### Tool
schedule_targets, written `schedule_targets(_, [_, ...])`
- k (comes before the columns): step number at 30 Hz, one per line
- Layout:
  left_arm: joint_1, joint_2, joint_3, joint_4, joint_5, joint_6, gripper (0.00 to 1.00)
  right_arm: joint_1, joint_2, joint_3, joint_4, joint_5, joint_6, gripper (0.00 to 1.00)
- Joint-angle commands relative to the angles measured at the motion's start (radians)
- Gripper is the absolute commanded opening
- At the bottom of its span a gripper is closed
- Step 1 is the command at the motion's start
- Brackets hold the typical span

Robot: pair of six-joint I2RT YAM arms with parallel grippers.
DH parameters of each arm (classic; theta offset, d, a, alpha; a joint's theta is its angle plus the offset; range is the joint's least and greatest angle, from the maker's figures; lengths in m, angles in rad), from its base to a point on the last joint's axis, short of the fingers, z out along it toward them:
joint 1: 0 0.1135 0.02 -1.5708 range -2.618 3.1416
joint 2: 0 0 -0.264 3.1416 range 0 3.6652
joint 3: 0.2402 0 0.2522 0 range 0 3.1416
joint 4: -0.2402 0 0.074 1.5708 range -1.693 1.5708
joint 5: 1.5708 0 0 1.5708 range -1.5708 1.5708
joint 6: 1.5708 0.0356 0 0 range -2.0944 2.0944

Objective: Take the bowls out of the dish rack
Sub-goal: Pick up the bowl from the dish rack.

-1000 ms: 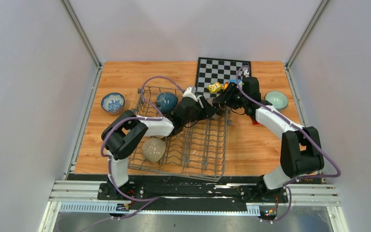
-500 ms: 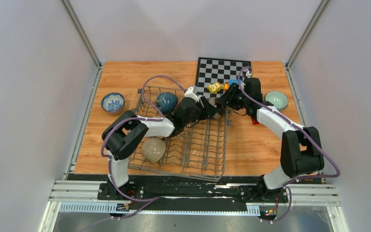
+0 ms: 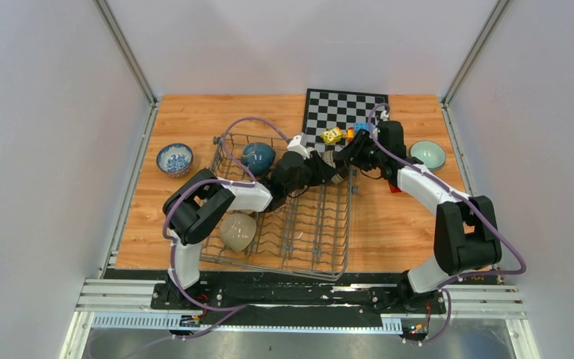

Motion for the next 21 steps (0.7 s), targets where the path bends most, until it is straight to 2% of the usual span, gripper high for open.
schedule_targets(1, [-0.009,0.02,0.014,0.164,0.047,0.004,0.43,-0.02,0.017,-0.021,0.004,-0.003,0.009,0.49])
schedule_targets(13, [-0.01,0.037,0.013,0.225,0.052,0.004,0.27,-0.023,0.019,-0.018,0.004,-0.007,0.011,0.49])
schedule_targets(21, [-0.01,0.028,-0.01,0.245,0.037,0.014,0.03,-0.027,0.019,-0.013,0.003,-0.009,0.01,0.49])
